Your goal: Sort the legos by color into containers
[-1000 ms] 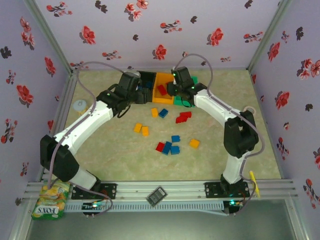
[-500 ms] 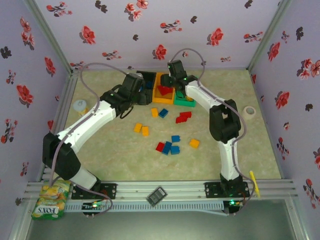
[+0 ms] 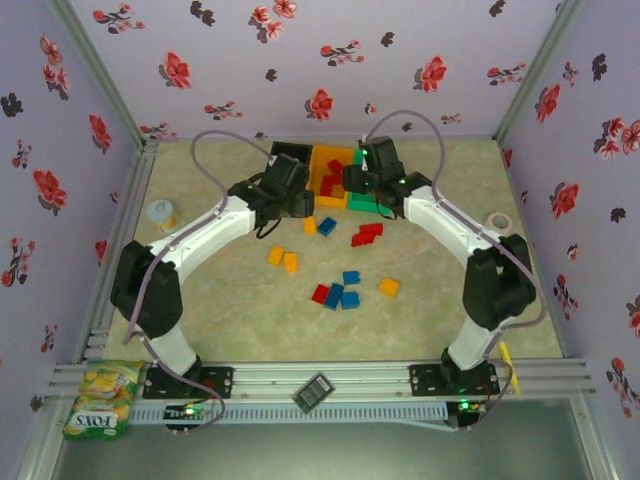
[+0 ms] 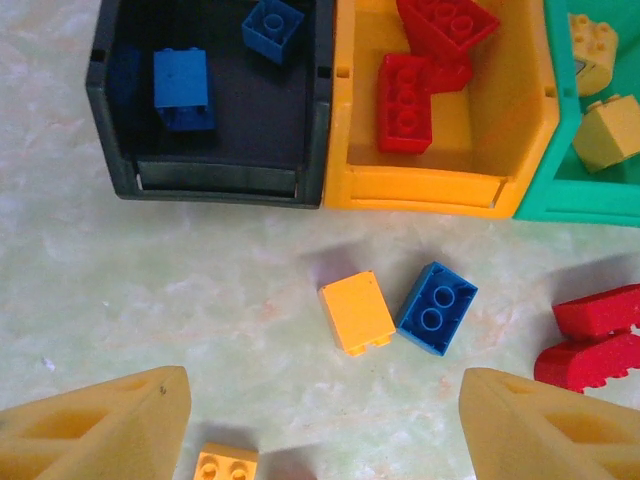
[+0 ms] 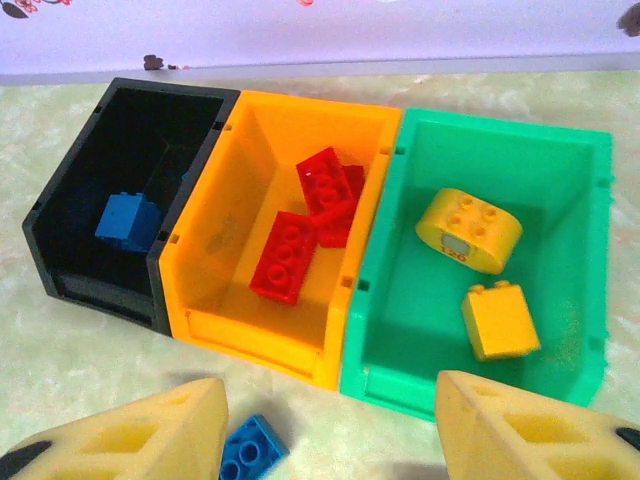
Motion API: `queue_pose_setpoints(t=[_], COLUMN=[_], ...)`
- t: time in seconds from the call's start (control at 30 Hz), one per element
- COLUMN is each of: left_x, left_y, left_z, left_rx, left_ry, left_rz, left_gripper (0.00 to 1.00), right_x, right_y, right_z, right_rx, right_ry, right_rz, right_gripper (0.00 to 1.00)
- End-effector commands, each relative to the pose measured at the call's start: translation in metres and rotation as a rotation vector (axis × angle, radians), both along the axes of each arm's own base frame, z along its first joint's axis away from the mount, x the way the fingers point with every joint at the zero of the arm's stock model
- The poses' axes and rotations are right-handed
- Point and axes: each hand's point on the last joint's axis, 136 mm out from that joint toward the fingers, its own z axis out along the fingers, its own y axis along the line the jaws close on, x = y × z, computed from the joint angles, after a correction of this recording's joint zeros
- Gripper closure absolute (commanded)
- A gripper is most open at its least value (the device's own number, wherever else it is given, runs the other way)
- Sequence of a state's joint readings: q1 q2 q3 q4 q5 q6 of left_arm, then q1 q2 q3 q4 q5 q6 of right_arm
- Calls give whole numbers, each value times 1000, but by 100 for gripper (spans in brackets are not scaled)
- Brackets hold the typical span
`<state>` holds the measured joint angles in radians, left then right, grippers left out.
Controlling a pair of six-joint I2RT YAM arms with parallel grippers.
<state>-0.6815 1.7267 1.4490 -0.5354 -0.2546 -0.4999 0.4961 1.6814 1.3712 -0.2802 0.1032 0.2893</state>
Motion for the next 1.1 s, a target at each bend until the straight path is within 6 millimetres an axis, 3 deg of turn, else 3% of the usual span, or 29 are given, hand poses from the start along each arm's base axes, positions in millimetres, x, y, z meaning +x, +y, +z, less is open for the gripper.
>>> queue_pose_setpoints(t=[0.0, 0.27, 0.63, 0.87, 1.07], left_x=[3, -3, -1, 6, 18], left_y=[-12, -54, -90, -106, -107], left_z=[-1, -36, -78, -102, -120], left_rx=[9, 58, 149, 178, 220], left_ry=[-1, 35, 68, 48, 66], left_rz=[-10, -216, -410, -491, -472], left_gripper=[29, 30, 31, 32, 35], right_x=[-14, -43, -62, -73, -83], right_y=[-16, -40, -60, -68, -79], right_z=[9, 11, 16, 17, 19], right_rx=[0, -18, -46, -56, -76], right_ry=[-29, -30, -39, -37, -39], right_rz=[-40, -83, -117, -128, -146], right_gripper=[43, 42, 42, 41, 41])
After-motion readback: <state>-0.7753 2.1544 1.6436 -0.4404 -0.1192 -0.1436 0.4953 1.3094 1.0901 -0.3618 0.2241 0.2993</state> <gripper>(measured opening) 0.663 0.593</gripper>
